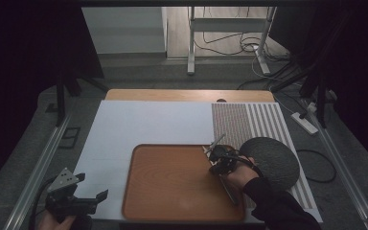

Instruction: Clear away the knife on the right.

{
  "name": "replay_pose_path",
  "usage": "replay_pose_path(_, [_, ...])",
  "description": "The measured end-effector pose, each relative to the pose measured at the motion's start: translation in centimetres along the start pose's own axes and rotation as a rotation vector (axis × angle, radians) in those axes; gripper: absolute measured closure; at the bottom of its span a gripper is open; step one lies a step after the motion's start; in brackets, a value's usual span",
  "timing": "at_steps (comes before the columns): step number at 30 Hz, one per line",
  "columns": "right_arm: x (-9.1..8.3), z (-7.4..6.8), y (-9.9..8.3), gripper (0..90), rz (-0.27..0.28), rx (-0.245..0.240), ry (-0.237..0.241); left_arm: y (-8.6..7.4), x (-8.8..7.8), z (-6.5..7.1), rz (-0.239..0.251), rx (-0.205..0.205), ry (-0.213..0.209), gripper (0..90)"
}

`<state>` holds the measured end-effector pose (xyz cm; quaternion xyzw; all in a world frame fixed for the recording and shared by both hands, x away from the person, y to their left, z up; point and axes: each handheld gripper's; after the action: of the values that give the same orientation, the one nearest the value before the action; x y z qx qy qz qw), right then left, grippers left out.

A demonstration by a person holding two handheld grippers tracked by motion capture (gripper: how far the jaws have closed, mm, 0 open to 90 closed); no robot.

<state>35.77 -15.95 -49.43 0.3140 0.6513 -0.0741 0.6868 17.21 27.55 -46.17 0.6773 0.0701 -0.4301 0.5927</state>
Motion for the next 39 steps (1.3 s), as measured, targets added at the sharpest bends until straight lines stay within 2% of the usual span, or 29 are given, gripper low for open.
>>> replay_pose_path(10, [-0.8, 1.2, -1.8, 90.0, -0.009, 0.062, 0.008, 0.0, 0.0, 0.0, 0.003, -0.002, -0.001, 0.8])
replay_pose_path(21, [-1.8, 2.4, -3.8, 90.0, -0.027, 0.129, -0.026, 0.0, 0.0, 0.0, 0.004, -0.003, -0.002, 0.9])
replay_pose_path(28, [-1.8, 2.1, -3.8, 90.0, -0.032, 0.115, -0.044, 0.0, 0.0, 0.0, 0.003, -0.002, -0.005, 1.1])
replay_pose_path(31, [-1.8, 2.1, -3.8, 90.0, -0.013, 0.129, -0.005, 0.0, 0.0, 0.0, 0.001, 0.002, -0.006, 1.3])
replay_pose_path(33, [-1.9, 2.0, -3.6, 89.9, -0.001, 0.120, -0.010, 0.0, 0.0, 0.0, 0.002, 0.002, -0.007, 1.3])
replay_pose_path(39, [-2.3, 1.7, -3.4, 80.7, 0.041, 0.114, 0.000, 0.0, 0.0, 0.0, 0.004, -0.001, -0.011, 1.3])
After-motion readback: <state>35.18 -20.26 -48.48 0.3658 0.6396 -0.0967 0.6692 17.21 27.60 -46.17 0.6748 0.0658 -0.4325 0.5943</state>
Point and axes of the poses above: each handheld gripper's, and its own axes: x roughly forward along the jaws, y roughly out of its top, z roughly to its right, and after that the axes turned 2 degrees about x, right-handed
